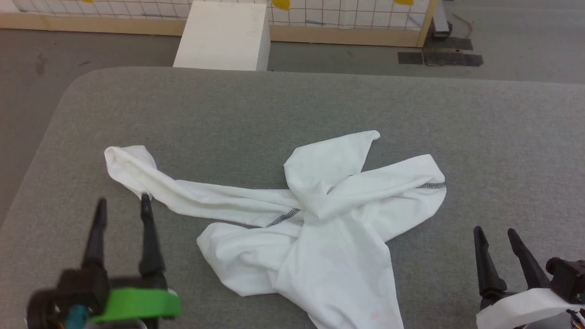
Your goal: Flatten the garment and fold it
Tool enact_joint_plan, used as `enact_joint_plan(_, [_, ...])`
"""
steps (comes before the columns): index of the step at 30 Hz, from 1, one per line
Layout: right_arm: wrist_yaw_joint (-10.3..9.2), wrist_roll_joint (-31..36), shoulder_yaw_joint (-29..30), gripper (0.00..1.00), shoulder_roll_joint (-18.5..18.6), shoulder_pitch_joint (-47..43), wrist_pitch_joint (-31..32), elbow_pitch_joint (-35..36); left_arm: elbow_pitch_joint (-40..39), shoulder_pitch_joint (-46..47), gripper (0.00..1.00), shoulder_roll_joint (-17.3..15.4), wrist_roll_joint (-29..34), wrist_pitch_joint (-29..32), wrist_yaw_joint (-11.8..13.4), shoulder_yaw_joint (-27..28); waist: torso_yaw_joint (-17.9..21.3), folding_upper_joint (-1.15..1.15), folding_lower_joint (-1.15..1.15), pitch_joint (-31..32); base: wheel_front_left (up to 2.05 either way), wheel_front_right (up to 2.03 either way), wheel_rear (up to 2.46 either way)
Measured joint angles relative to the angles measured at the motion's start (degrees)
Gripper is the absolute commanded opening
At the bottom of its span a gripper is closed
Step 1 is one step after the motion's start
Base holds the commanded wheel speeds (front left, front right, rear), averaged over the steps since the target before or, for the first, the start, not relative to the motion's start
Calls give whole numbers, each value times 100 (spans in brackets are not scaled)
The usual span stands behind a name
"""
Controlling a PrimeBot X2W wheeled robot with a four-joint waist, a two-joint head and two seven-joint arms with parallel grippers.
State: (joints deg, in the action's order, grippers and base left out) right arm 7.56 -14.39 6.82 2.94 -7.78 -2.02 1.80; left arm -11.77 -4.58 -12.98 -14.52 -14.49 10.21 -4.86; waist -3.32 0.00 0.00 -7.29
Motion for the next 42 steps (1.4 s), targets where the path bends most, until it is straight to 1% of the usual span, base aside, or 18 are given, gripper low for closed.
enact_joint_plan(4, [0, -2, -37, 100, 0, -1, 9, -18, 118, -514, 100, 183, 388, -8, 26, -261, -77, 0, 0, 6, 0, 0, 0])
enact_joint_plan(6, [0, -7, -96, 100, 0, -1, 44, -26, 172, -625, 100, 341, 502, -23, 25, -347, -120, 0, 0, 6, 0, 0, 0])
enact_joint_plan(8, [0, 9, -212, 100, 1, 2, 136, -25, 174, -631, 100, 497, 514, -23, -19, -375, -151, 0, 0, -2, 0, 0, 0])
enact_joint_plan(11, [0, 76, -454, 100, 0, 137, 405, -15, 194, -623, 100, 583, 608, -24, -118, -424, -170, 0, 0, -44, 0, 0, 0])
enact_joint_plan(14, [0, 98, -800, 100, 1, 621, 853, 62, 194, -609, 100, 649, 648, -24, -168, -424, -146, 0, 0, -100, 0, 0, 0])
enact_joint_plan(17, [0, 297, -1383, 100, 43, 1323, 1521, 123, 219, -546, 100, 702, 664, -24, -244, -378, -115, 0, 0, -178, 0, 0, 0])
enact_joint_plan(21, [1, 164, -2282, 100, 394, 2102, 2488, -18, 276, -447, 100, 753, 675, -24, -339, -358, -100, 0, 0, -282, 0, 0, 0])
enact_joint_plan(24, [1, -46, -2849, 100, 739, 2694, 3106, -272, 365, -339, 100, 801, 688, -24, -421, -375, -131, 0, 0, -370, 0, 0, 0])
enact_joint_plan(26, [0, -103, -3186, 100, 926, 3033, 3388, -454, 399, -272, 100, 831, 689, -24, -459, -389, -174, 0, 0, -418, 0, 0, 0])
enact_joint_plan(29, [0, -304, -3673, 100, 1053, 3483, 3764, -784, 464, -181, 100, 892, 688, -25, -509, -435, -273, 0, 0, -496, 0, 0, 0])
enact_joint_plan(34, [1, -602, -4350, 100, 1067, 4083, 4166, -1295, 559, -103, 100, 937, 687, -25, -545, -453, -453, 0, 0, -636, 0, 0, 0])
enact_joint_plan(36, [1, -605, -4520, 100, 1040, 4296, 4240, -1523, 583, -71, 100, 947, 687, -24, -561, -468, -512, 0, 0, -682, 0, 0, 0])
enact_joint_plan(40, [2, -597, -4632, 100, 864, 4541, 4243, -2141, 632, 9, 100, 965, 683, -24, -569, -533, -640, 0, 0, -755, 0, 0, 0])
enact_joint_plan(41, [1, -590, -4615, 55, 814, 4554, 4235, -2265, 644, 26, 100, 967, 676, -25, -569, -543, -666, 0, 0, -767, 0, 0, 0])
enact_joint_plan(42, [1, -568, -4643, 35, 781, 4576, 4227, -2408, 668, 48, 100, 970, 656, -24, -570, -558, -698, 0, 0, -781, 0, 0, 0])
